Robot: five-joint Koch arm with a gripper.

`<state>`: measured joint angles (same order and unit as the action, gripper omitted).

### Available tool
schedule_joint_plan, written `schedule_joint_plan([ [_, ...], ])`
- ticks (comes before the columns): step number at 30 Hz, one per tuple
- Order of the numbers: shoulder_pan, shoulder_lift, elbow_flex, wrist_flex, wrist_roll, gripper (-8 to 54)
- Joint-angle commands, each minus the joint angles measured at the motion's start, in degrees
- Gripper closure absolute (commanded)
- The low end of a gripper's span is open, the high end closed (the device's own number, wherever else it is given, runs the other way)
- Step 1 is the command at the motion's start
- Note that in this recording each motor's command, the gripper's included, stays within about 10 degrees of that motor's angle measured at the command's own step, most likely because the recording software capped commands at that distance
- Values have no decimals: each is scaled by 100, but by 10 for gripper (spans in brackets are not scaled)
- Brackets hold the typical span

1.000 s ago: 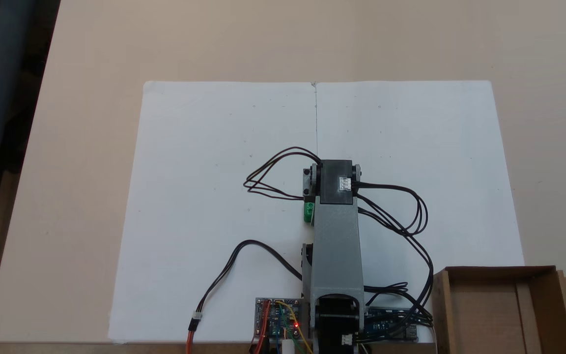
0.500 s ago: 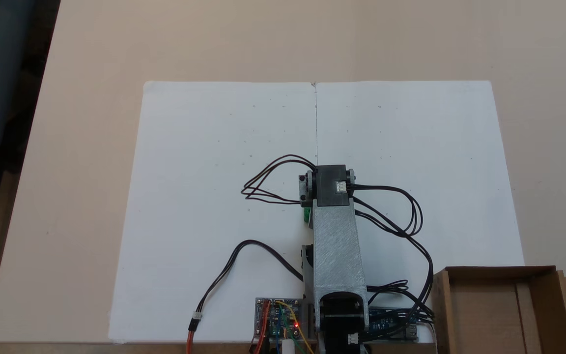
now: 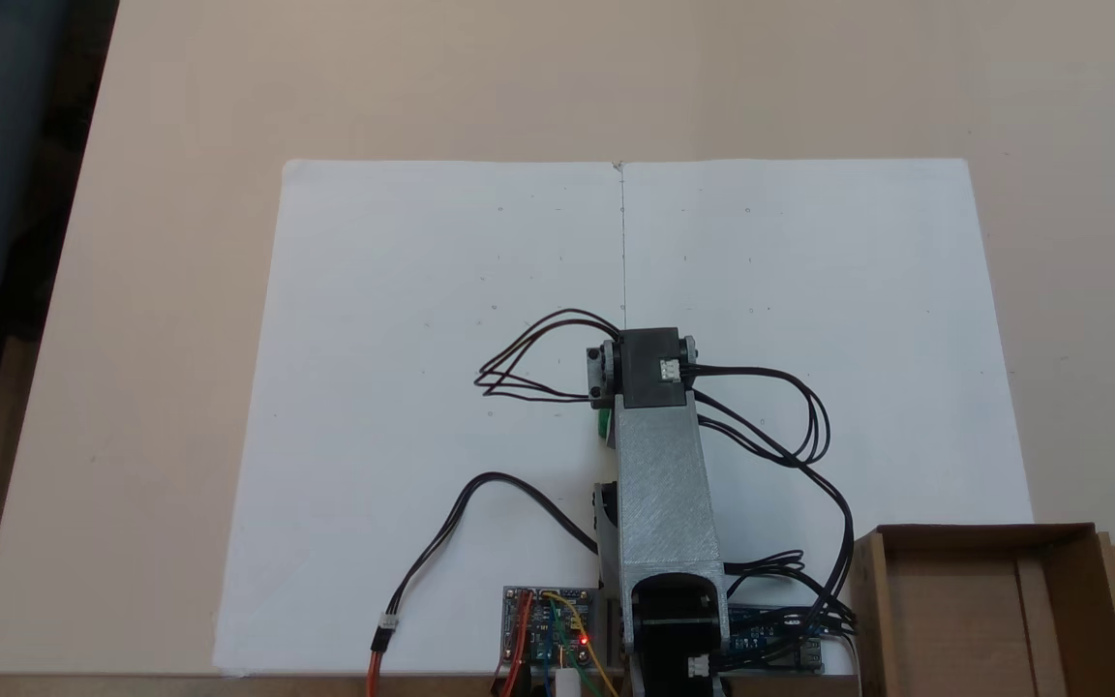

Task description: Grasp a green dice and put it in the bin.

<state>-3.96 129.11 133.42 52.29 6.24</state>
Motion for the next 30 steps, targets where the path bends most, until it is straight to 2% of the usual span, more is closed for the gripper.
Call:
schedule_joint_plan([
  [1,-70,141,-53,-246,396,15],
  [11,-158,-62,220,-510,492,15],
  [30,-308,-1037,413,-967,571,16],
])
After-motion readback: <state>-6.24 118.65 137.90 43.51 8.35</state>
